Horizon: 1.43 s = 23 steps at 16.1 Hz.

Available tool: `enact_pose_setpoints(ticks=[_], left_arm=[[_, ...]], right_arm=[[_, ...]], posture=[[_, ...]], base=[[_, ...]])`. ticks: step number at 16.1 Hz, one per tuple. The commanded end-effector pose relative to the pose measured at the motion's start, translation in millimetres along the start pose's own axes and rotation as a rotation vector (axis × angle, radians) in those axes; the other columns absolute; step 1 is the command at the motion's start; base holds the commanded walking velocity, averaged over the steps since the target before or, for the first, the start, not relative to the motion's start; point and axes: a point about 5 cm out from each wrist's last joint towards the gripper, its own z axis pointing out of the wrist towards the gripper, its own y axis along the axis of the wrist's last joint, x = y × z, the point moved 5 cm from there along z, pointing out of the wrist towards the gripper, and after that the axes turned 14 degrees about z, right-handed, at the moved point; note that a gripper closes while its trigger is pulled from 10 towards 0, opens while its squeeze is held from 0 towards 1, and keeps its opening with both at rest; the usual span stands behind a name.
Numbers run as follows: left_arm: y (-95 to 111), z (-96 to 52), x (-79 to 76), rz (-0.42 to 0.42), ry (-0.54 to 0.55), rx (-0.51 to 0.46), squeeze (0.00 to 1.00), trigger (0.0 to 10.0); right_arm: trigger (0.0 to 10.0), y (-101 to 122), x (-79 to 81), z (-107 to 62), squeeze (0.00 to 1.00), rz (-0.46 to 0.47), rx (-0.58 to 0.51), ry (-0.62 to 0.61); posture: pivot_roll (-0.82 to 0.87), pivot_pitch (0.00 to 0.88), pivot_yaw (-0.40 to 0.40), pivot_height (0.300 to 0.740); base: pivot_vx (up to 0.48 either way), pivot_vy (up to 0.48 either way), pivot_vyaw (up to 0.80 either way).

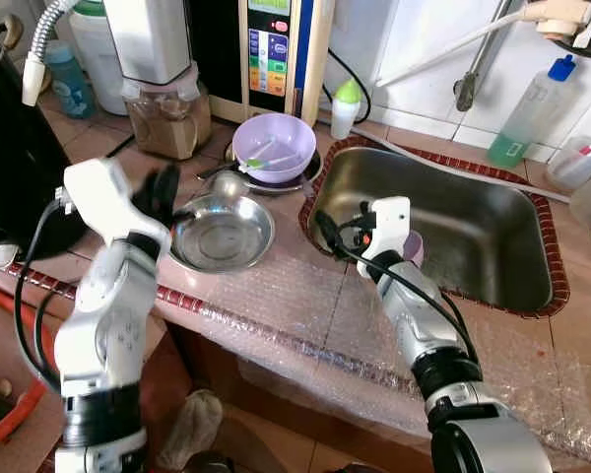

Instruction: Kitchen organization

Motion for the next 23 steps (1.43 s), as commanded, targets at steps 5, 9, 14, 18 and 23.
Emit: enact_pose_setpoints(ticks=[5,9,14,18,23], left_arm=[[22,19.8,-35.4,0.107,-0.195,-0.062,0.00,0.0],[9,26.9,-67.0,0.281,-0.410,-0.040,0.00,0.0],[0,35.4,-87.7,0.336,-0.431,-0.112,0.00,0.0],[-11,39.0,-106.5,0.381,-0.480,-0.109,0.00,0.0],[-21,38.5,-126.4,0.416,-0.560,-0.105,0.00,0.0]], right_arm=[[10.0,18,-8.2,2.6,0.00,0.012,-0.055,-0.029],[10.0,26,-6.7,2.2,0.00,0.083,-0.100,-0.025],[10.0,35,-1.1,0.9,0.00,0.059,-0.114,0.030],[10.0,50,15.6,-3.8,0.00,-0.133,-0.065,0.254],[10.0,44,35.3,-12.2,0.00,-0.315,0.040,0.463]], posture=[[0.12,0.005,-0.016,0.740],[0.10,0.004,-0.012,0.740],[0.07,0.005,-0.011,0.740],[0.07,0.005,-0.019,0.740],[0.06,0.007,-0.017,0.740]], base=[[0.000,0.000,0.00],[0.000,0.000,0.00],[0.000,0.000,0.00],[0.000,0.000,0.00],[0.000,0.000,0.00]])
